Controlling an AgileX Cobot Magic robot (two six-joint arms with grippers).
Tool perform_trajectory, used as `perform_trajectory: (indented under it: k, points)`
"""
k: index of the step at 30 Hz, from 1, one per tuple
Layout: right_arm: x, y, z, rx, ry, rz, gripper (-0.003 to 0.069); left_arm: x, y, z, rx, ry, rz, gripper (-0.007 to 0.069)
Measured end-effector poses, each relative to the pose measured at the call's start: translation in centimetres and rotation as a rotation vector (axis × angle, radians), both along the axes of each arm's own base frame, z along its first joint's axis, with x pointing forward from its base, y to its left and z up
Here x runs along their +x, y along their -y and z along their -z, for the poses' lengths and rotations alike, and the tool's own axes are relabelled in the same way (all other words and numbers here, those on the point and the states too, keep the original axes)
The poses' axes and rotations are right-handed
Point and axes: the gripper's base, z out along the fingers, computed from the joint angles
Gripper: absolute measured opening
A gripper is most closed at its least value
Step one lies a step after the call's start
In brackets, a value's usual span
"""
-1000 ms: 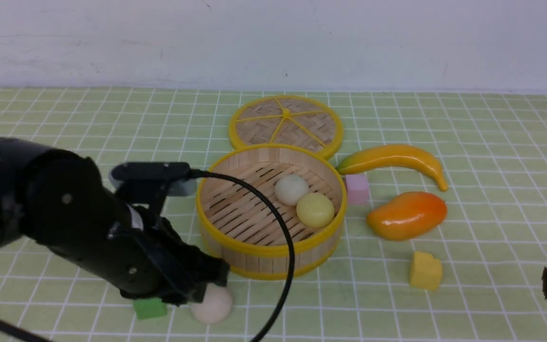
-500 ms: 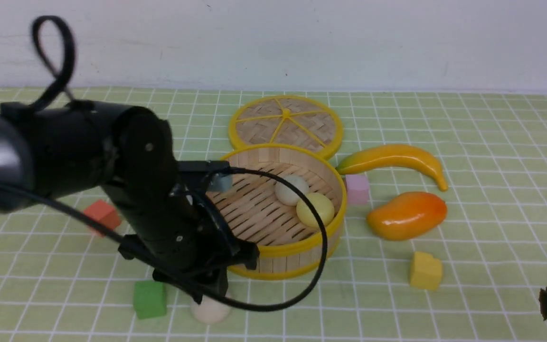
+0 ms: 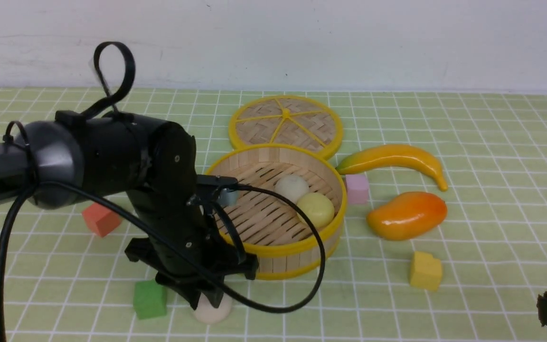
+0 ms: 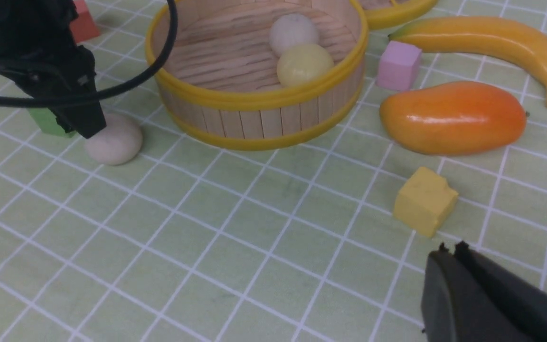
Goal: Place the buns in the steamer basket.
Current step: Use the left arm to grab a steamed stuffed bun
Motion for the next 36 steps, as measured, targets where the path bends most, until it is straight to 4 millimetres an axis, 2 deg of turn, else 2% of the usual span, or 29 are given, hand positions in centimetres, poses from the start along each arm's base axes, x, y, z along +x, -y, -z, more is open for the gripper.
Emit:
perform_trajectory:
  k: [9, 20, 25, 29, 33, 36]
  points:
    - [0.0, 0.0, 0.0, -0.001, -0.001, 0.0, -0.002, 0.8, 0.1, 0.2, -0.005, 0.071, 0.008, 0.0237]
    - [0.1, 0.0, -0.2, 0.011, 0.026, 0.006, -0.002, 1.0, 0.3, 2.1, 0.024, 0.017, 0.009, 0.0237]
    - [0.1, 0.0, -0.2, 0.011, 0.027, 0.007, -0.002, 1.1, 0.3, 2.2, 0.025, 0.014, 0.008, 0.0232]
    - [0.2, 0.0, -0.3, 0.017, 0.041, 0.01, -0.002, 0.9, 0.3, 2.2, 0.033, -0.001, 0.014, 0.0153]
    - [0.3, 0.0, -0.4, 0.022, 0.053, 0.013, -0.002, 0.9, 0.3, 2.2, 0.037, -0.001, 0.034, 0.001]
    - [0.3, 0.0, -0.5, 0.024, 0.057, 0.014, -0.002, 0.9, 0.2, 2.1, 0.038, -0.002, 0.037, -0.0013]
